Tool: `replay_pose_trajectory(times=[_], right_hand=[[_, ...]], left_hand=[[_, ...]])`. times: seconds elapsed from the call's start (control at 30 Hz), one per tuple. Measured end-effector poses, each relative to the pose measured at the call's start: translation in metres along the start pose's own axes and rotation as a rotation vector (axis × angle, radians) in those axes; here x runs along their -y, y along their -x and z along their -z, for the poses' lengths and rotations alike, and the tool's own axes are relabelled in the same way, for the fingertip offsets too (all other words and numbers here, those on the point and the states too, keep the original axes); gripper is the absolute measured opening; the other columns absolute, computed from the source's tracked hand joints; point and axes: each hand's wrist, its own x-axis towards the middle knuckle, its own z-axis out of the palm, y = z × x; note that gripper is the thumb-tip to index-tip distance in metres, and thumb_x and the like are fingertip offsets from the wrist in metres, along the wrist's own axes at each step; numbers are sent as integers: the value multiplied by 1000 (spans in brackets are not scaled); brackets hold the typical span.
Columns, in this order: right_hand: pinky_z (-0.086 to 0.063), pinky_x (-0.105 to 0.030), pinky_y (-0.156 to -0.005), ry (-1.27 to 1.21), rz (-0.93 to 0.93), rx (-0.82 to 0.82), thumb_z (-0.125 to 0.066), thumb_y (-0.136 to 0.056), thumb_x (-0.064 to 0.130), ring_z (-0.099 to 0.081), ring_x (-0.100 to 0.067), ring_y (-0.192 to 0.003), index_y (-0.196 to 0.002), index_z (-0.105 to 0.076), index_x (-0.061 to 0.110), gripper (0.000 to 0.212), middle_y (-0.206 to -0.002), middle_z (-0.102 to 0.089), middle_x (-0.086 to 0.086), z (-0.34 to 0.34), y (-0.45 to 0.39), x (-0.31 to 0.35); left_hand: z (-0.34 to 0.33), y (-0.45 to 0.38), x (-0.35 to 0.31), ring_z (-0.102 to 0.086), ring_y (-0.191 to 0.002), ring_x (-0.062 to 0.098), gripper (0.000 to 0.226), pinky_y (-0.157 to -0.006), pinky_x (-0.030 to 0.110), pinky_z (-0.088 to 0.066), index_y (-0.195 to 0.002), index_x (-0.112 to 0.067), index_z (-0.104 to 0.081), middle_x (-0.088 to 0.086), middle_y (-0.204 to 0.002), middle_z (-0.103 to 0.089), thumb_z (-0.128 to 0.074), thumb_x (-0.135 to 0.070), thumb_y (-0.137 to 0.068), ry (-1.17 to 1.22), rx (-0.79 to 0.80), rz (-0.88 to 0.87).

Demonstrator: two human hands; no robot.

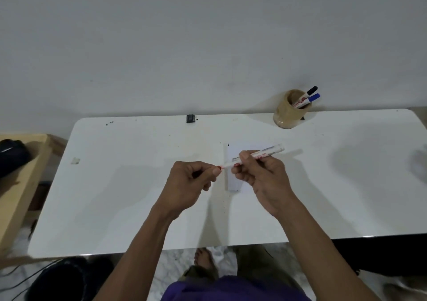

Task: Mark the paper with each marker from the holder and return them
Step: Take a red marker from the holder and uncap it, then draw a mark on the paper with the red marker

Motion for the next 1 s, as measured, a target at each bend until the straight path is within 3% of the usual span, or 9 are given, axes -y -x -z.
replay_pose_trajectory(times=[0.17,0.3,0.47,0.6,0.77,0.83,0.9,1.0], right_hand=[[-60,-26,-67,-61,14,-121,-67,-97,13,-71,-18,-67,-89,-71,3,13,-75,-72,-10,20,-37,17],[-61,-27,-69,-17,-6,-137,-69,-96,17,-71,-19,-68,-91,-70,4,14,-75,-72,-8,30,-60,17],[-60,-30,-69,11,-35,-152,-71,-95,17,-71,-20,-70,-90,-72,6,12,-74,-74,-7,40,-77,12],[-59,-33,-72,65,-54,-161,-71,-95,17,-72,-22,-72,-93,-73,6,11,-75,-74,-8,48,-88,9],[-58,-32,-70,73,-63,-165,-72,-94,16,-73,-24,-73,-92,-73,7,10,-78,-75,-10,54,-98,7],[-58,-31,-68,83,-57,-160,-74,-93,14,-73,-23,-72,-93,-72,6,9,-78,-75,-9,55,-100,6],[-59,-30,-67,102,-36,-167,-79,-87,9,-74,-21,-70,-94,-71,2,12,-75,-75,-8,55,-101,4],[-60,-29,-65,132,11,-193,-86,-78,4,-74,-21,-70,-90,-69,1,21,-77,-74,-13,57,-104,0]], left_hand=[[3,-38,13,-57,-56,13,7,-63,25,-51,-87,-17,-76,0,-74,-74,-76,-23,-87,-130,-145,92],[-5,-80,16,-62,-66,14,11,-68,24,-48,-89,-12,-71,0,-77,-73,-73,-24,-88,-356,-311,88],[-15,-132,27,-63,-84,23,13,-77,27,-45,-101,-4,-70,11,-95,-72,-64,-11,-93,-572,-324,77],[-16,-156,34,-65,-97,33,15,-82,38,-52,-103,-2,-69,16,-104,-70,-62,-12,-94,-687,-317,111],[-16,-164,38,-65,-97,34,15,-76,34,-47,-103,-3,-68,17,-106,-69,-62,-14,-94,-725,-295,162],[-19,-160,35,-63,-106,34,25,-79,36,-48,-115,-6,-64,15,-116,-65,-60,-19,-94,-732,-310,178],[-22,-149,30,-57,-116,30,42,-83,41,-50,-133,-13,-52,10,-127,-57,-58,-28,-93,-719,-394,197],[-32,-124,30,-53,-115,26,44,-79,39,-50,-131,-19,-49,6,-119,-57,-61,-34,-91,-659,-542,48]])
